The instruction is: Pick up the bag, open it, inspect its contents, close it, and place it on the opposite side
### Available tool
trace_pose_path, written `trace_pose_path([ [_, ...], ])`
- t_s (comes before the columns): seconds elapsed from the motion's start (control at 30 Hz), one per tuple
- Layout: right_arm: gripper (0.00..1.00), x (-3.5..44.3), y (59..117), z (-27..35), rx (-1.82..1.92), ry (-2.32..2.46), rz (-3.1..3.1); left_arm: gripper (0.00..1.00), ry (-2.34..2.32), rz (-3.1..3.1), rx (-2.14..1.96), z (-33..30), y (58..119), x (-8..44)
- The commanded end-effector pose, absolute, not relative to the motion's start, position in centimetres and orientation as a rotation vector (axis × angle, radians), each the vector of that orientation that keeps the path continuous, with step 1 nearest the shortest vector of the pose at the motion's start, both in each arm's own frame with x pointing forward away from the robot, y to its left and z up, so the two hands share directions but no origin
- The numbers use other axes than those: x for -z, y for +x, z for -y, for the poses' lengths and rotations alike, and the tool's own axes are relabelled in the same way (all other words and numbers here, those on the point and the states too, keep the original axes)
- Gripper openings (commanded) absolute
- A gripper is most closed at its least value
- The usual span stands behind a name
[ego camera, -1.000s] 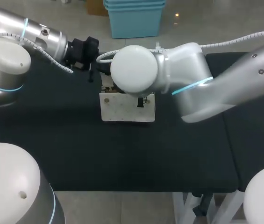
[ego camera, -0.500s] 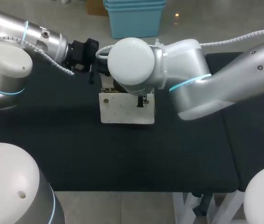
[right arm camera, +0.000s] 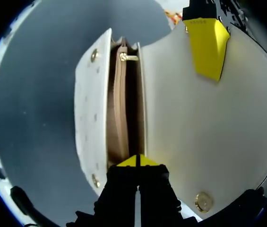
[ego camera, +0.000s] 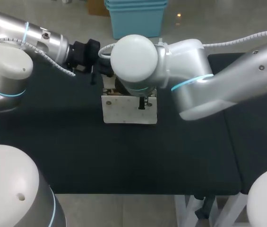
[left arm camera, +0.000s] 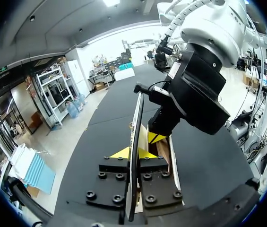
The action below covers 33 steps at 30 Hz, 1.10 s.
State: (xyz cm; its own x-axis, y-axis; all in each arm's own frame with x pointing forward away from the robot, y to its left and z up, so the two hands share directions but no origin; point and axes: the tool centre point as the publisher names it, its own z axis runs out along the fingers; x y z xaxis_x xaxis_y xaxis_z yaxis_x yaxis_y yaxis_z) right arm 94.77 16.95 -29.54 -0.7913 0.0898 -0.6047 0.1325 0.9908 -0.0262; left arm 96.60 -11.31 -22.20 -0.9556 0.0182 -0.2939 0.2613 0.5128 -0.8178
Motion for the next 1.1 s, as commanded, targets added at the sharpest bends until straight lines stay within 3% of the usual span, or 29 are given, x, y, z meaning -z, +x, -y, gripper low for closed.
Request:
trace_pose_path([
  [0.03, 0.0, 29.7, 94.6, -17.2, 0.096, 0.154, -2.494, 0.0, 0.228, -2.495, 1.426, 11.1, 96.5, 22.1],
  [1.1, 0.0, 31.8, 95.3, -19.0, 0.059, 0.162, -2.587, 0.0, 0.186, -2.487, 1.501, 10.8, 95.9, 22.6],
])
